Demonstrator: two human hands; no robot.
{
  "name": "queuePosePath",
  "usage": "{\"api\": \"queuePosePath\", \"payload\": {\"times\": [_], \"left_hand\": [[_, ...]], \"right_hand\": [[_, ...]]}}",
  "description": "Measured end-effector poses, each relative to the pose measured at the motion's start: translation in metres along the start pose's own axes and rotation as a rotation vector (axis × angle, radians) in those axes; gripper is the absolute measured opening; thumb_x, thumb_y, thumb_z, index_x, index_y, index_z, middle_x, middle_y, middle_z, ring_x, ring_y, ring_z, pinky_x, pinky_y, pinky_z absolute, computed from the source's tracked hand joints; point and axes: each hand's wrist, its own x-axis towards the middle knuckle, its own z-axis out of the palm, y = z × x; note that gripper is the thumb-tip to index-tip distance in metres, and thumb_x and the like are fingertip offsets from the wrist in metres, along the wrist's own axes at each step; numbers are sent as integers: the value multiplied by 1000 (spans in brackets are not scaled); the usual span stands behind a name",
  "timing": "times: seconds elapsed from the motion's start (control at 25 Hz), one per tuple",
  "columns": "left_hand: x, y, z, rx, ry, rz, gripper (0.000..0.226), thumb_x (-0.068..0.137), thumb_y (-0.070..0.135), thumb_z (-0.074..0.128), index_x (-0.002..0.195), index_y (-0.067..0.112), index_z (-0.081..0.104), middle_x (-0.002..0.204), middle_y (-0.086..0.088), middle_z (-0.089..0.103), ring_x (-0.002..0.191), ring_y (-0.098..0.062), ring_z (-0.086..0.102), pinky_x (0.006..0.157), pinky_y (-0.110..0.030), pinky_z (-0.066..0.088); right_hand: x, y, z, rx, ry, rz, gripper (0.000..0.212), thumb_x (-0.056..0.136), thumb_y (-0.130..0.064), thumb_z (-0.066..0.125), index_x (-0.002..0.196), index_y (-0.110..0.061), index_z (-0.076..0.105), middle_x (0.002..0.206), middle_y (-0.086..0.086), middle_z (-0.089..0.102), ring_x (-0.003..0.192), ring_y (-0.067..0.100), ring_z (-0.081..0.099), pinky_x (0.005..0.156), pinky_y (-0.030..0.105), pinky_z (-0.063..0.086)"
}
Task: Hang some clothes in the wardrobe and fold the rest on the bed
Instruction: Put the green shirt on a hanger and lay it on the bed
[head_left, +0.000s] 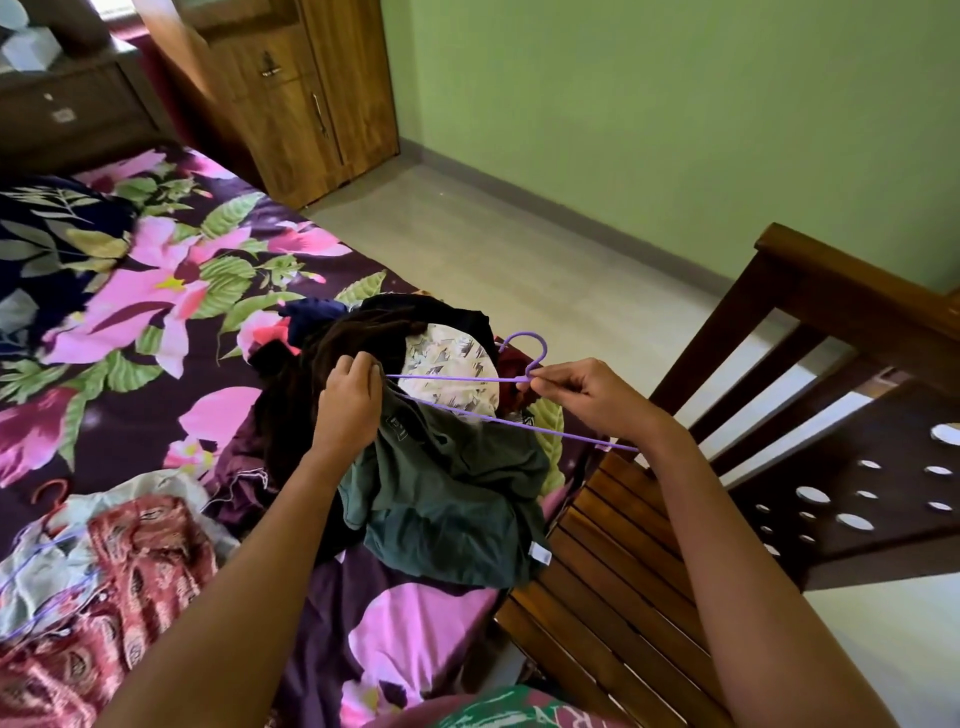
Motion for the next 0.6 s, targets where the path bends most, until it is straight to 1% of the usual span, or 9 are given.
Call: {"api": "queuePosePath", "payload": {"times": [0.08,0.16,0.2,0.28,0.32,0.44,0.52,0.56,0.6], "left_hand": [[1,-4,0,113,60,9,24,100,16,41,103,1,59,98,-13,45,90,-30,45,75,-40,39],[-1,-4,-2,50,133,-2,25,98,11,44,111,0,63,103,-14,40,94,-30,44,85,-37,42],[-2,-1,-4,-14,141,-14,26,98,9,44,115,0,63,103,-12,37,92,-26,43,88,-33,42],[-4,8,-6,-123,125,-86,27,99,8,42,118,2,61,104,-12,38,89,-19,43,86,-23,39],[-4,12,-5,-159,133,-139,28,100,9,41,118,3,61,106,-14,42,89,-17,43,84,-20,37],[-4,15,-3,-261,226,-268,28,100,7,38,112,2,62,100,-16,57,80,-15,47,69,-16,35],[-2,15,-4,-355,287,-380,26,99,6,38,107,1,62,78,-6,57,61,-14,45,52,-14,35],[0,15,-3,-384,304,-439,26,98,6,37,106,1,61,72,1,53,57,-11,44,50,-15,35],[0,14,-3,-399,311,-482,26,98,7,36,105,1,60,70,5,49,58,-8,44,52,-18,36]], "right_hand": [[0,-1,-7,31,-39,-22,21,94,-20,58,110,-21,71,101,10,72,97,32,65,91,49,49],[1,0,-11,25,-52,-66,20,94,-22,57,105,-32,70,81,16,68,67,35,58,66,48,44],[1,0,-10,8,-41,-79,20,94,-22,57,105,-33,70,81,17,68,65,38,56,64,49,43],[2,2,-3,-13,-1,-69,20,94,-22,57,109,-25,71,97,22,70,89,49,59,80,58,48],[2,1,0,-21,13,-54,22,94,-22,57,111,-19,70,101,20,70,96,48,58,86,57,47],[-1,-2,-2,-17,25,-47,25,94,-19,57,115,-11,68,98,5,73,88,27,65,82,40,51],[-4,-6,-7,14,12,-39,25,94,-14,56,115,-6,67,77,-17,70,69,0,61,70,17,44],[-6,-8,-11,23,8,-28,25,95,-10,55,116,-2,65,62,-25,63,59,-5,56,64,8,39],[-8,-9,-14,35,8,-30,26,95,-7,53,118,1,63,53,-28,57,53,-8,53,58,5,37]]}}
